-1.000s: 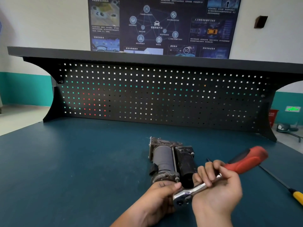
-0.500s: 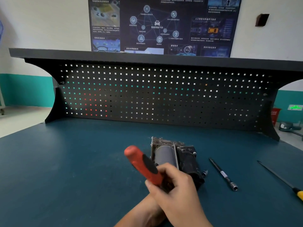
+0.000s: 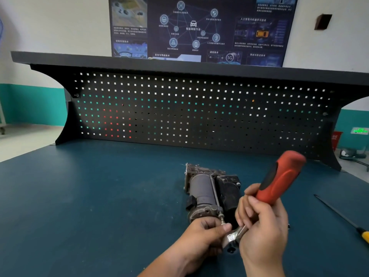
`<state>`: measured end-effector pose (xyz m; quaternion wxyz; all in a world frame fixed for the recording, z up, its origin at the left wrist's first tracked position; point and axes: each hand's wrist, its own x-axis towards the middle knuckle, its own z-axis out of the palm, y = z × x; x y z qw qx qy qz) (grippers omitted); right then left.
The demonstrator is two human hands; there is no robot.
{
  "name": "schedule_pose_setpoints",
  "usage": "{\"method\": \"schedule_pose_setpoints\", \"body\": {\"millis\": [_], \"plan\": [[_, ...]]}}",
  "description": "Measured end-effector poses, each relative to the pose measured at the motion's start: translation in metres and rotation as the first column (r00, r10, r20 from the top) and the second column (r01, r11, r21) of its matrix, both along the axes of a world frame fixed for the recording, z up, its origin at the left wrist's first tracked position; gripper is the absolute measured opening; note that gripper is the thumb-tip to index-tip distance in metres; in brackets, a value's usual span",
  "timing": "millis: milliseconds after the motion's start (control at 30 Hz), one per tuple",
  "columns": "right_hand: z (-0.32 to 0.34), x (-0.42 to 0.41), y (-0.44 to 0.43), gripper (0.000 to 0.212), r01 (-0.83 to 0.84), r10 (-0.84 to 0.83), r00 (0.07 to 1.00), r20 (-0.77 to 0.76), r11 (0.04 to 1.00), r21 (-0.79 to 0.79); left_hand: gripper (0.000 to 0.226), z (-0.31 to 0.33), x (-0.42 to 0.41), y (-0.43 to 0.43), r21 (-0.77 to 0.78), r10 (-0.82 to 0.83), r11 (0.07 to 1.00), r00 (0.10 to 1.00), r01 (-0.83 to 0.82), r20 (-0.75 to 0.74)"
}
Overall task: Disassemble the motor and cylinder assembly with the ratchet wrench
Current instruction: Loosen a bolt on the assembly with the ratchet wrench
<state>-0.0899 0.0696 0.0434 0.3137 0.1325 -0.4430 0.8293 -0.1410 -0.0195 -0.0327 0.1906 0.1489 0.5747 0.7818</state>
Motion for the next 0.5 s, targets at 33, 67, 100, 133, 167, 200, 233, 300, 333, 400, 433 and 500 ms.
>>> {"method": "schedule_pose_setpoints", "body": {"millis": [33, 67, 100, 133, 167, 200, 233, 300, 333, 400, 433, 500], "plan": [[0.0, 0.0, 0.002, 0.029, 0.0, 0.0, 1.0, -0.001, 1.0, -0.02, 0.021, 0.003, 0.003, 0.001, 0.014, 0.008, 1.0, 1.0, -0.008, 0.005], [-0.001, 0.0, 0.003, 0.03, -0.001, 0.001, 1.0, -0.002, 0.999, -0.036, 0.024, 0.005, 0.005, 0.002, 0.022, 0.006, 1.0, 1.0, -0.006, 0.022], [-0.001, -0.001, 0.003, 0.03, 0.0, 0.0, 1.0, -0.003, 0.999, -0.049, 0.028, 0.005, 0.006, 0.001, 0.009, 0.02, 1.0, 0.999, -0.02, 0.038], [-0.002, -0.001, 0.003, 0.03, 0.003, -0.003, 1.0, -0.004, 0.998, -0.058, 0.029, 0.006, 0.007, 0.001, 0.004, 0.029, 1.0, 0.999, -0.029, 0.043], [-0.002, -0.001, 0.003, 0.031, 0.005, -0.006, 1.0, -0.006, 0.998, -0.069, 0.029, 0.008, 0.009, 0.0, -0.005, 0.03, 1.0, 0.999, -0.03, 0.038], [-0.002, -0.002, 0.003, 0.031, 0.007, -0.008, 1.0, -0.01, 0.997, -0.079, 0.028, 0.012, 0.012, 0.0, -0.004, 0.033, 0.999, 0.999, -0.033, 0.041], [-0.002, -0.002, 0.003, 0.031, 0.01, -0.011, 1.0, -0.014, 0.996, -0.09, 0.026, 0.013, 0.012, -0.001, -0.019, 0.038, 0.999, 0.998, -0.037, 0.049], [-0.002, -0.003, 0.003, 0.031, 0.015, -0.017, 1.0, -0.021, 0.993, -0.116, 0.023, 0.014, 0.013, -0.002, -0.012, 0.041, 0.999, 0.998, -0.04, 0.055], [-0.002, -0.003, 0.003, 0.031, 0.017, -0.02, 1.0, -0.022, 0.991, -0.129, 0.023, 0.015, 0.014, -0.002, -0.015, 0.045, 0.999, 0.998, -0.044, 0.054], [-0.002, -0.004, 0.004, 0.031, 0.023, -0.026, 0.999, -0.02, 0.989, -0.146, 0.022, 0.015, 0.014, -0.002, -0.031, 0.054, 0.998, 0.997, -0.052, 0.055], [-0.002, -0.005, 0.004, 0.031, 0.024, -0.028, 0.999, -0.02, 0.988, -0.152, 0.022, 0.015, 0.014, -0.002, -0.029, 0.058, 0.998, 0.996, -0.057, 0.062], [-0.003, -0.006, 0.004, 0.031, 0.023, -0.026, 0.999, -0.019, 0.987, -0.159, 0.022, 0.016, 0.014, -0.003, -0.015, 0.063, 0.998, 0.995, -0.062, 0.079]]}}
